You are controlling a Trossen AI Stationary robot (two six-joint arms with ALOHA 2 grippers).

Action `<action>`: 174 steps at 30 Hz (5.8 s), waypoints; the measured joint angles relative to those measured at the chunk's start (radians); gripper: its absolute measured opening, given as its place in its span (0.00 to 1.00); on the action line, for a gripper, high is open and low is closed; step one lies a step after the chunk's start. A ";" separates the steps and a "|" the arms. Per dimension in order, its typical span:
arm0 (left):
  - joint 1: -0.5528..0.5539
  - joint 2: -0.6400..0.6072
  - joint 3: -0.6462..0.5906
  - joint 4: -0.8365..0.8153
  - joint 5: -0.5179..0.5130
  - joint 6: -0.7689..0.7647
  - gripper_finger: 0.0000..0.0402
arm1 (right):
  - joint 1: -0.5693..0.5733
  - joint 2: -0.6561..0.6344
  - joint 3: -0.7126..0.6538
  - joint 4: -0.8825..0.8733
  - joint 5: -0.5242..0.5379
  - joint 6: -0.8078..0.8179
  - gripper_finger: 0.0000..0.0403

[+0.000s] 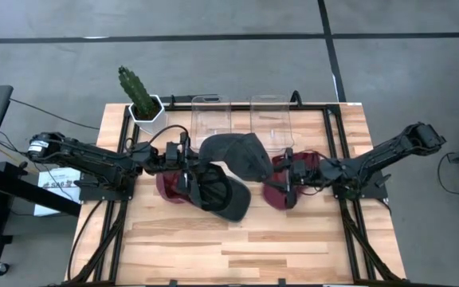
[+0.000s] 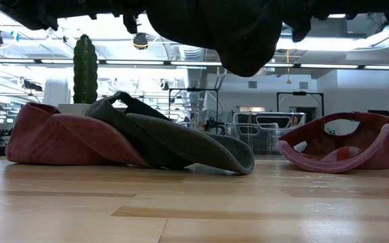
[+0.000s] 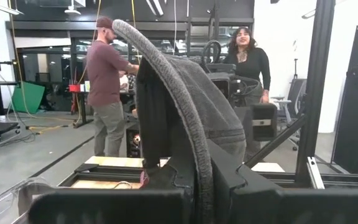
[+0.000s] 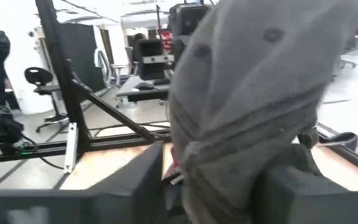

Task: Pick & Place hat
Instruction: Put the right black cap into the transparent bin

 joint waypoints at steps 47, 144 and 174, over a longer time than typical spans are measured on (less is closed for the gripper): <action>0.092 0.000 0.000 -0.300 0.067 -0.007 0.44 | 0.013 -0.238 0.422 -1.075 -0.075 0.067 0.03; 0.052 0.546 0.428 -0.186 0.929 -0.002 0.44 | -0.156 0.656 1.303 -1.741 -0.992 -0.899 0.03; 0.077 0.545 0.428 -0.210 0.753 -0.020 0.44 | -0.080 0.469 1.303 -1.729 -0.842 -0.877 0.03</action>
